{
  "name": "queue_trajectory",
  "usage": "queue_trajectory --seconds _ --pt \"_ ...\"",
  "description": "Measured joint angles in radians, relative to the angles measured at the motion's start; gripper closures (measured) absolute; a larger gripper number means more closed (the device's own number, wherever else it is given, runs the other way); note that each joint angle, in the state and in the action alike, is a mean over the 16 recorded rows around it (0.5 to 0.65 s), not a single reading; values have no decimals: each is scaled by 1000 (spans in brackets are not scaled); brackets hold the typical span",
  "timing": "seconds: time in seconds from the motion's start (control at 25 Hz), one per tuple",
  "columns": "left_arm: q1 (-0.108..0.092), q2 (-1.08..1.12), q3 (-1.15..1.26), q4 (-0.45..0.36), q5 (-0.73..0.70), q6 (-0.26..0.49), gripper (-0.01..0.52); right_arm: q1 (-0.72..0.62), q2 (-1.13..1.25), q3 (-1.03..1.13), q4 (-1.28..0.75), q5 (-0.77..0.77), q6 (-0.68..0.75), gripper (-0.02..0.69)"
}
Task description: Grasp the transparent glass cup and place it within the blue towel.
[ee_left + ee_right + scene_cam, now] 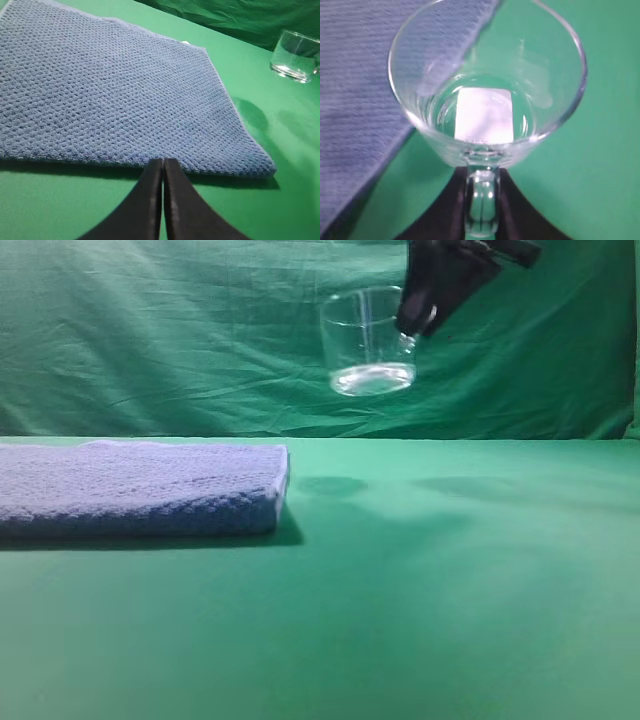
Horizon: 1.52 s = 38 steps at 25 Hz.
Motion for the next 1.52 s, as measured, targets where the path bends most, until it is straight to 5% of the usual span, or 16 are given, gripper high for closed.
queue_trajectory --seconds 0.6,1.16,1.32,1.52 --pt "0 0 0 0 0 0 514 134 215 -90 -19 -13 -54 549" --pt "0 0 0 0 0 0 514 129 214 -158 -139 134 -12 243" --pt "0 0 0 0 0 0 514 123 167 -206 -195 240 32 280" --pt "0 0 0 0 0 0 514 116 100 -263 -246 380 106 440"
